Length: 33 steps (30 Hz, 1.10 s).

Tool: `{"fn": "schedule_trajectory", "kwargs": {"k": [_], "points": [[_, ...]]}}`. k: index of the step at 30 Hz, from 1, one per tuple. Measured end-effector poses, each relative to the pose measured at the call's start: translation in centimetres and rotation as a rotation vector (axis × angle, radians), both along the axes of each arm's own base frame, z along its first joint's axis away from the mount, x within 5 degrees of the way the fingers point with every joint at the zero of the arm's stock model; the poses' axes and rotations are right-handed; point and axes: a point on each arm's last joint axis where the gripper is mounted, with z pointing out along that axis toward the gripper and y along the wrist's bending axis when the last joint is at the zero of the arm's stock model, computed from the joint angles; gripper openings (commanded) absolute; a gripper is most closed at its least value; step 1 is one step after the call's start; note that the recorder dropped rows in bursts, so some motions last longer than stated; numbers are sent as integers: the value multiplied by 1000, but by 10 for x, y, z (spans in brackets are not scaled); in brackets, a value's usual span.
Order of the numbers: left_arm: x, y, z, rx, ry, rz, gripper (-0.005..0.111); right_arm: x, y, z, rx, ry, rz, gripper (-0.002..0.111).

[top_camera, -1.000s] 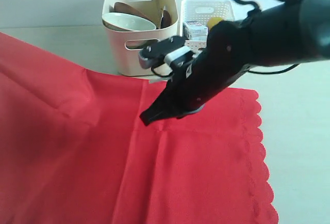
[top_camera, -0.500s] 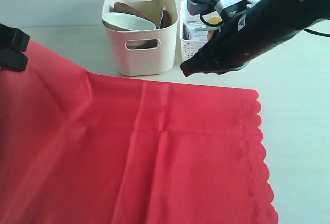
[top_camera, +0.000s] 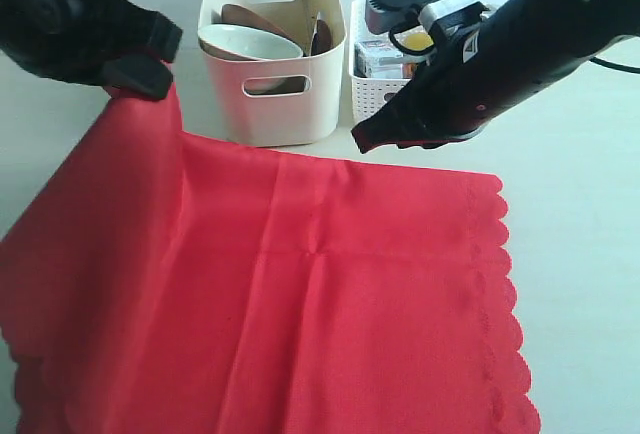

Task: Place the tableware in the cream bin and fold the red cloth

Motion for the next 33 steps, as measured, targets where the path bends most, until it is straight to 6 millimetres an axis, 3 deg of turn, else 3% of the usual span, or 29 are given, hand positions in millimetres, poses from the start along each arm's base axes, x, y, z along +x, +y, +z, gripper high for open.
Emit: {"fn": "schedule_trajectory", "kwargs": {"k": [5,12,16,21,27,29,32,33], "points": [[1,-37,-9,11,30,-91,0,2,-10,9,-62,-64,-8,0],[-18,-86,-14,39,75,-232,0,13,-60,33,-123,-151,-238,0],[-21,-112,-19,78,122,-306,0,12,-64,37,-117,-158,-261,0],[-26,-134,-4,85,138,-362,0,12,-66,38,-133,-171,-263,0],[-26,-158,-29,91,218,-386,0,20,-80,45,-210,-290,-397,0],[-26,-168,-41,97,220,-396,6,21,-83,47,-218,-306,-440,0],[-29,-182,-61,118,218,-445,52,21,-83,47,-215,-310,-456,0],[-30,-184,-63,120,216,-452,75,21,-84,47,-217,-309,-457,0]]}}
